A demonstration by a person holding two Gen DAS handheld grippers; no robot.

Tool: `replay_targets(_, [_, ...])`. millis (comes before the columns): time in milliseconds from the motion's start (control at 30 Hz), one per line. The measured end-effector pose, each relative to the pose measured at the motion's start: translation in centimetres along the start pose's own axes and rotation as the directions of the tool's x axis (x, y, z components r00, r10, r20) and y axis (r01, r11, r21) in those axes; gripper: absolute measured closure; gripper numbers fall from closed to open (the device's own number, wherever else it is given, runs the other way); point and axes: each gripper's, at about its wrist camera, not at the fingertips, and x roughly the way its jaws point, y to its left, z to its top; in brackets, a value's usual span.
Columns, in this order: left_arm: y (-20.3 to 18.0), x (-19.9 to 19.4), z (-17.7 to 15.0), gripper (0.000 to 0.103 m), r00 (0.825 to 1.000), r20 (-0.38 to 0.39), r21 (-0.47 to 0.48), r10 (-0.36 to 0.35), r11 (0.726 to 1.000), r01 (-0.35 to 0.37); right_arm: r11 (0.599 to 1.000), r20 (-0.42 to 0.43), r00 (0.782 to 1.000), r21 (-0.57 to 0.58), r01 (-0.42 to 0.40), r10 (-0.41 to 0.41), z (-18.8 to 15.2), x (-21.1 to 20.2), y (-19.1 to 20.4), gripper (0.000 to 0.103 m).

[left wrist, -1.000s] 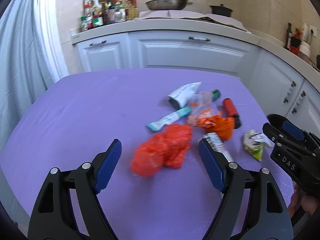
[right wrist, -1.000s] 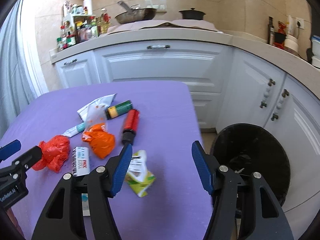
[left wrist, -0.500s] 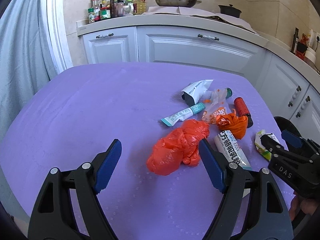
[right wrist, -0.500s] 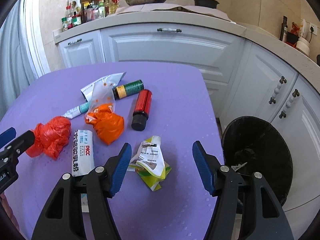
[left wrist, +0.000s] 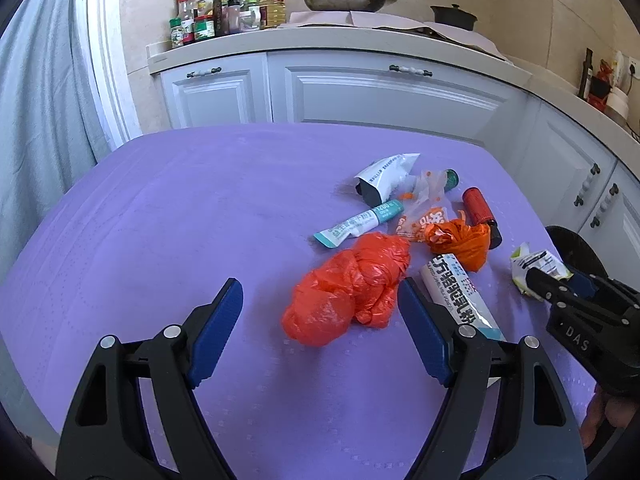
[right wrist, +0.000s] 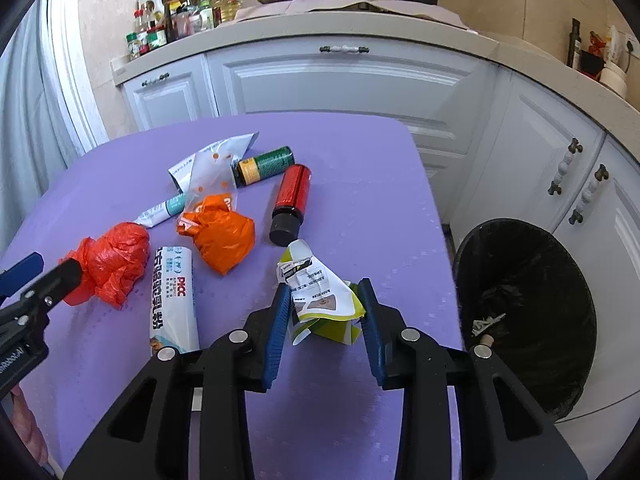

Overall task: Collect trash
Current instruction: 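Close the right tool on the green-white snack wrapper, then close the left tool on the red plastic bag while the right tool holds the wrapper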

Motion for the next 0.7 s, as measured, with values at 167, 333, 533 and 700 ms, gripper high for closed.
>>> replay_targets(167, [-1.0, 0.2, -0.1, 0.024, 1.0, 0.002, 0.025, 0.002, 1.0, -0.002, 1.0, 0.031, 0.999, 0.012, 0.027, -0.028, 0.0, -0.7, -1.0, 0.068])
replay_targets(333, [-1.8, 0.8, 0.0, 0.024, 1.0, -0.002, 0.049, 0.01, 0.999, -0.01, 0.998, 0.051, 0.997, 0.035, 0.055, -0.056, -0.2, -1.3, -2.7, 0.068])
replay_targets(533, [-2.6, 2.0, 0.1, 0.024, 1.0, -0.016, 0.072, 0.023, 0.997, -0.022, 0.993, 0.065, 0.994, 0.077, 0.085, -0.09, -0.3, -1.8, -5.1, 0.068])
replay_targets(700, [-3.1, 3.0, 0.1, 0.033, 0.999, -0.029, 0.105, 0.03, 0.994, -0.027, 0.989, 0.076, 0.99, 0.1, 0.107, -0.115, -0.5, -2.2, -6.5, 0.068])
